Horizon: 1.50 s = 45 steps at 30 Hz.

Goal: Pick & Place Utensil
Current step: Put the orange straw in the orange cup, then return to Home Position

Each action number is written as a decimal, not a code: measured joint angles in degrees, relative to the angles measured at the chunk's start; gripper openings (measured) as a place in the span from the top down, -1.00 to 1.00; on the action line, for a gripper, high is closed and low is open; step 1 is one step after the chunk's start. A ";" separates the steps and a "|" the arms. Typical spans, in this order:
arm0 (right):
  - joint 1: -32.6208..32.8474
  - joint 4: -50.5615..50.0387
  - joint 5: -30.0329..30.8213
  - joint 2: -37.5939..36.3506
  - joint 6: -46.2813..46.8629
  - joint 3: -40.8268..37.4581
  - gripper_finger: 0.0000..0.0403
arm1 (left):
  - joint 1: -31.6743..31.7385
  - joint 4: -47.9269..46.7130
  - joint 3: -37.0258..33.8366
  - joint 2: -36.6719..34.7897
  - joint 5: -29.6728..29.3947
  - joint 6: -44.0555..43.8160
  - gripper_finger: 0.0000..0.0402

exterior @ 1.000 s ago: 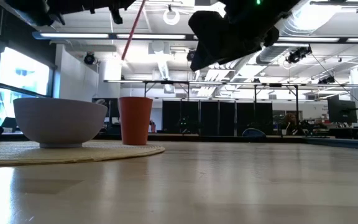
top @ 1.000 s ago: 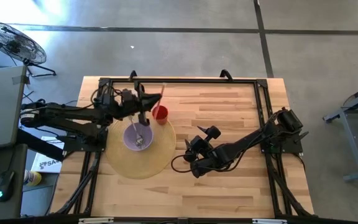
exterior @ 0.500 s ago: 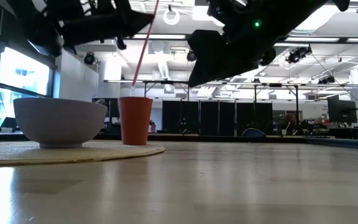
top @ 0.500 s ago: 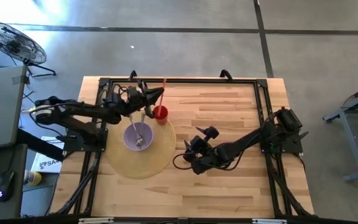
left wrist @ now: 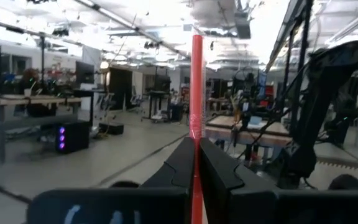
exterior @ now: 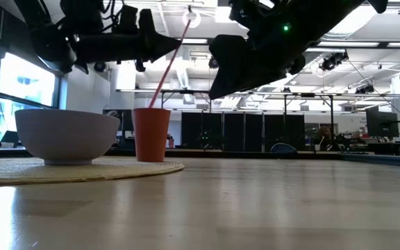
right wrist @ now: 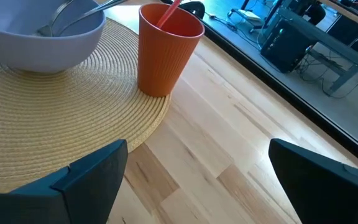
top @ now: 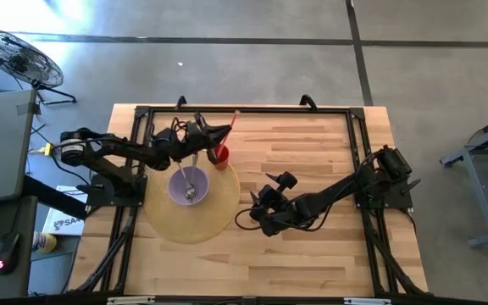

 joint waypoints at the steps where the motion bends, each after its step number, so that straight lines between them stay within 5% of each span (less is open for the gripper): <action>1: 0.00 0.00 -0.20 0.00 -0.01 0.00 -0.91 | 0.00 -0.61 0.00 0.00 -0.58 -0.02 0.95; 17: -0.07 0.00 -0.85 0.00 -0.01 0.00 -0.91 | 0.00 -3.78 0.00 -0.55 -0.90 -2.29 0.14; 23: -0.07 -0.04 -1.13 0.00 -0.22 0.00 -0.91 | 0.04 -7.35 0.00 -7.30 -0.64 -3.13 0.12; 33: -0.07 0.06 -2.51 0.00 -0.24 0.00 -0.91 | 0.00 -34.92 0.00 -26.10 1.34 -3.15 0.12; 45: 0.21 0.45 -7.13 -1.44 -2.77 0.01 -0.91 | -0.04 -51.36 -2.51 -41.38 4.10 -4.55 0.12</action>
